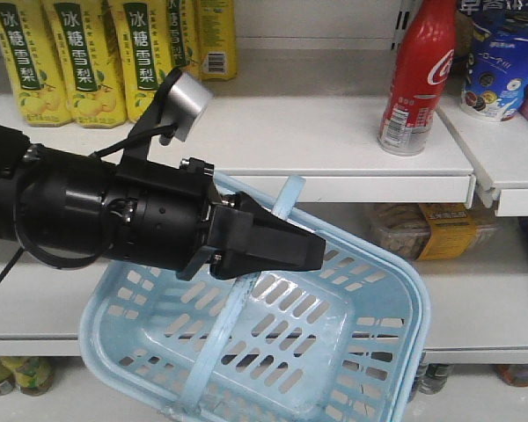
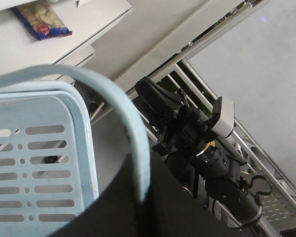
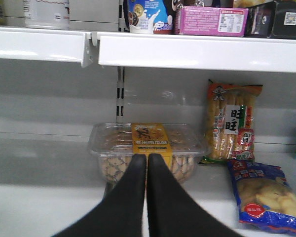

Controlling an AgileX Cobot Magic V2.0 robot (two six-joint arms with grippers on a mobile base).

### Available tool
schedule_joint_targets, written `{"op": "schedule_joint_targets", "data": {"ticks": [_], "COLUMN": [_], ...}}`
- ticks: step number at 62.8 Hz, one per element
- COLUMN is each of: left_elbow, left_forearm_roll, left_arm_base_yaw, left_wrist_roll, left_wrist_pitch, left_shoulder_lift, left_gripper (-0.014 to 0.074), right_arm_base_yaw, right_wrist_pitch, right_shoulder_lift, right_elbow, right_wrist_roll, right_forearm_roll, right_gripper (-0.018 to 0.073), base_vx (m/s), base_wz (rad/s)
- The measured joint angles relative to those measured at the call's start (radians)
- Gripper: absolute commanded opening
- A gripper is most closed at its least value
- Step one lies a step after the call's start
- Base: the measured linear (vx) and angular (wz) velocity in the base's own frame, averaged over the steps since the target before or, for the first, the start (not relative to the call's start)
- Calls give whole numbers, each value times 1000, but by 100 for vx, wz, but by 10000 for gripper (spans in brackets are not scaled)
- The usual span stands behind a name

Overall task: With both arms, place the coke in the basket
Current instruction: 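Drive the base up to the shelf with the red Coca-Cola bottle, then reach the right gripper toward the red Coca-Cola bottle on the shelf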

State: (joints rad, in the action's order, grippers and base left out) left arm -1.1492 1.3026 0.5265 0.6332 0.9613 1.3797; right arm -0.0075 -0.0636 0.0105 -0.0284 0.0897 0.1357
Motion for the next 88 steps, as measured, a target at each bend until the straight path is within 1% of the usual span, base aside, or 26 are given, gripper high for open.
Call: {"op": "schedule_joint_targets", "data": {"ticks": [22, 88], "left_elbow": [0, 0], "left_forearm_roll": [0, 0], "left_arm_base_yaw": [3, 3], "left_wrist_roll": [-8, -9], "left_wrist_pitch": [8, 13], "left_shoulder_lift": [0, 0], "left_gripper": [-6, -6], "right_arm_base_yaw": [0, 0], "right_wrist_pitch": [0, 0], "right_shoulder_lift": [0, 0], "right_elbow": [0, 0], "right_wrist_roll": [0, 0], "right_forearm_roll": [0, 0], "right_gripper": [-6, -6], "base_vx": [3, 0], "base_wz": [-11, 2]}}
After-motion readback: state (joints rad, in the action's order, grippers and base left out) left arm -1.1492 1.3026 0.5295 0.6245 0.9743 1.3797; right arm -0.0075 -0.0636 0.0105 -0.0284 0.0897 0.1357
